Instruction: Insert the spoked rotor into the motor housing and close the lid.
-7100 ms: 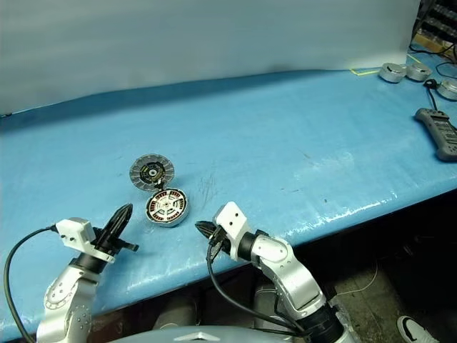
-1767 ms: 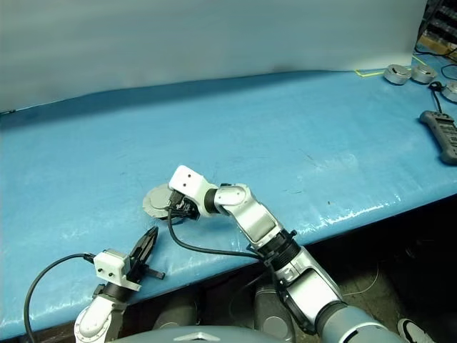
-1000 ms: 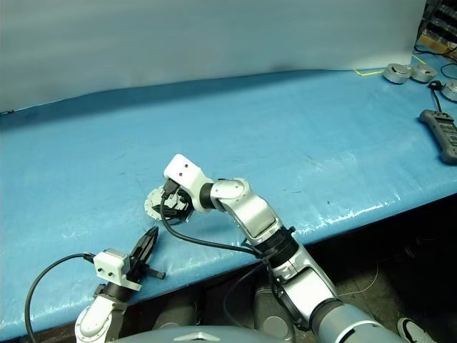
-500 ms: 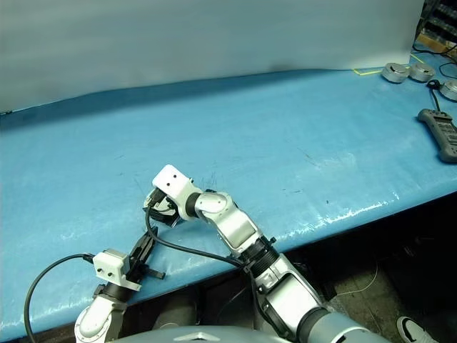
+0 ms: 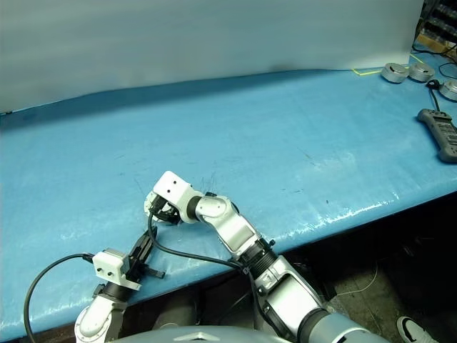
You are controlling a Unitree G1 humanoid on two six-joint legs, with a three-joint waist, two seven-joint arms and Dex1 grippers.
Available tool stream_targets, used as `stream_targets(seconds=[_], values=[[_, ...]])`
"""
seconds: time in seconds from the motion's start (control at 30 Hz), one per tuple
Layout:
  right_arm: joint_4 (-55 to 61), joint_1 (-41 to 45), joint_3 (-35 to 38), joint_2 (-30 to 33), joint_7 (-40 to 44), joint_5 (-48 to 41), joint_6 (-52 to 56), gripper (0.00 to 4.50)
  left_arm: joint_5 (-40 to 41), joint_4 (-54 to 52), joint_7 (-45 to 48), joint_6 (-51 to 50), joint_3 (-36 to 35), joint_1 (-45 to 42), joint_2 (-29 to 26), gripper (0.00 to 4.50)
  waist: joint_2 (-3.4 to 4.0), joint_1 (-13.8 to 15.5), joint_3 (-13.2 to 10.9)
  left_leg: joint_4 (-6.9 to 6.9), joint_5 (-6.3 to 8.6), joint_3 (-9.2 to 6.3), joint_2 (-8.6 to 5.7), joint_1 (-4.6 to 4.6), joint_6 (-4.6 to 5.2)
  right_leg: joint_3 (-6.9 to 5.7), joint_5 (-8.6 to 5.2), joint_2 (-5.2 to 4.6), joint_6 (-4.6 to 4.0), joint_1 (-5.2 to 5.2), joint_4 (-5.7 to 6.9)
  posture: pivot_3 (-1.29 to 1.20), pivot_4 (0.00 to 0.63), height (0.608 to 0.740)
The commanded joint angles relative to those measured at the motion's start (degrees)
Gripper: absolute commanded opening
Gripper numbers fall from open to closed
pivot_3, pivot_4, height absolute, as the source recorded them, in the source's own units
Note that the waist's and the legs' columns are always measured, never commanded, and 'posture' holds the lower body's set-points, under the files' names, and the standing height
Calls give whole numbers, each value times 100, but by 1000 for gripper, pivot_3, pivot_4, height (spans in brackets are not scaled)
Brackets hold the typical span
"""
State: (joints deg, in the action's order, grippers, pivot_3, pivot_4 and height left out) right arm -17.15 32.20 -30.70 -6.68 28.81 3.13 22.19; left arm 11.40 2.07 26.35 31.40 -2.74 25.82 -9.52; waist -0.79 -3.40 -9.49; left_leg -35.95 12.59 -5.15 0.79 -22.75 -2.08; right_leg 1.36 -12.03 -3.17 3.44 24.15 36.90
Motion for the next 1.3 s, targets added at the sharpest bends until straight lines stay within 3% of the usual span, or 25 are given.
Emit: stream_targets(seconds=[0.03, 0.27, 0.93, 1.1, 1.2, 1.3], values=[[268, 90, 76, 65, 95, 33, 286, 3046, 91, -254, -10, 18, -93, 22, -105, 0, 0, 1, 0, 0, 0, 0, 0, 0, 0, 0, 0, 0, 0, 0, 0, 0, 150, 740], [327, 323, 193, 91, 194, -16, 622, 3046, 156, -237, -37, 24, -212, -8, -210, 0, 0, 5, 0, 1, 0, 0, -1, -1, 0, 0, 0, -1, 0, 1, -1, 0, 150, 740], [-73, 223, -166, 441, 260, 373, 95, 3046, 231, -226, 18, -95, -361, -190, -404, 0, 1, 15, 1, -1, 0, 0, -1, 6, 0, 0, 0, -1, 0, -8, -1, 0, 150, 740], [-60, 199, 124, 245, 362, 47, 724, 3046, 239, -222, 31, -107, -365, -200, -428, 0, 5, 14, 3, 0, 0, -1, -1, 14, 0, 0, 0, -1, 0, -14, -1, 0, 150, 740], [-173, 246, 31, 309, 247, 290, 730, 3046, 256, -239, 26, -162, -360, -203, -446, 0, 7, 15, 5, 0, 0, -1, -1, 16, 0, 0, 0, -1, 0, -17, -2, 0, 150, 740], [-172, 207, 103, 266, 219, 227, 838, 3046, 475, -437, -21, -631, -388, -243, -477, 0, 13, 15, 10, 0, 0, -2, -1, 19, 0, -1, 0, -1, 0, -19, -1, 0, 150, 740]])
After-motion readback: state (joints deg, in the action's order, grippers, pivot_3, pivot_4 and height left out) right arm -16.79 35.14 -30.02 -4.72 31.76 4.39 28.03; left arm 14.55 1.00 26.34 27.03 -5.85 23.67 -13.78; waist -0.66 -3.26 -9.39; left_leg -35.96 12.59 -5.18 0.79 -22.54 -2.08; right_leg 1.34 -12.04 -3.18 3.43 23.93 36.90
